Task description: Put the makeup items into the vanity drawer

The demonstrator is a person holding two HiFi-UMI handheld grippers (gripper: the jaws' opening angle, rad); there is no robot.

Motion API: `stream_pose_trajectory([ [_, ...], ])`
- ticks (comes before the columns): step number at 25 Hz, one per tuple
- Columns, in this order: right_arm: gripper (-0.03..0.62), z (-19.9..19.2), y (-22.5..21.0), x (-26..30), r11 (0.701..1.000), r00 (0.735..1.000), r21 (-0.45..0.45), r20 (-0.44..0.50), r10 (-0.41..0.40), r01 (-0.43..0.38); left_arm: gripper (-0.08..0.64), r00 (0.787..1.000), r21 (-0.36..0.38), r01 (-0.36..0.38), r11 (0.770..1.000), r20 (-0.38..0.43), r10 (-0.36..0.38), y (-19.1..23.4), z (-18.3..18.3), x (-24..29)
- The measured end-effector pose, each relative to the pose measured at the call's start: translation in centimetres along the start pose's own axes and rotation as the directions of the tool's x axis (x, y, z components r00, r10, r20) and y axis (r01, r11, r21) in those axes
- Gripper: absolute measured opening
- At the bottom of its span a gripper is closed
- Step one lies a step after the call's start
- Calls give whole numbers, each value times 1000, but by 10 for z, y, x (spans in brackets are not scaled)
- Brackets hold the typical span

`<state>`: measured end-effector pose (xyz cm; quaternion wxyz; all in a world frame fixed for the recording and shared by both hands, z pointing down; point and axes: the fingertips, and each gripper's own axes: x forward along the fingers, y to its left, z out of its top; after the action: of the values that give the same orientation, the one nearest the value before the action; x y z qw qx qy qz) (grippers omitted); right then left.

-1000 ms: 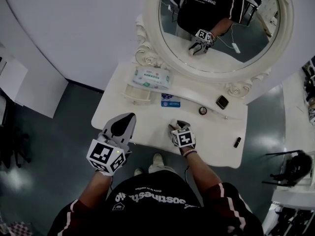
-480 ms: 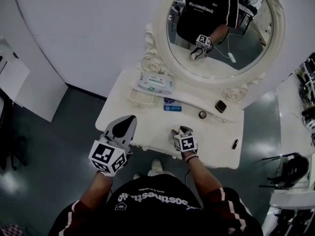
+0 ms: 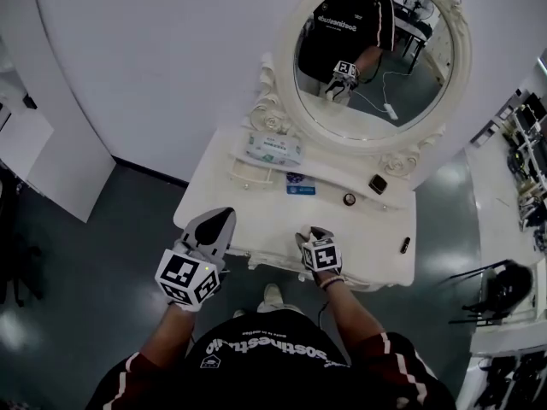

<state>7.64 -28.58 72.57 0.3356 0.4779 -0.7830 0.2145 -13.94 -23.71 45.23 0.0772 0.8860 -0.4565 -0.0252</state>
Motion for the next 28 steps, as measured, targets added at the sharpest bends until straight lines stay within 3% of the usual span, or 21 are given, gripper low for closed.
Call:
stream_pose_trajectory([
  [12,210,13,45,-30,1000,998,-16,55,4,-3,6,1000,-28,-8,1000,29,9,6,2,-41],
  [28,210,93,30,4,995,985,-70,151,81,-71,6,995,-3,-95,995,37,95,43,16,2],
])
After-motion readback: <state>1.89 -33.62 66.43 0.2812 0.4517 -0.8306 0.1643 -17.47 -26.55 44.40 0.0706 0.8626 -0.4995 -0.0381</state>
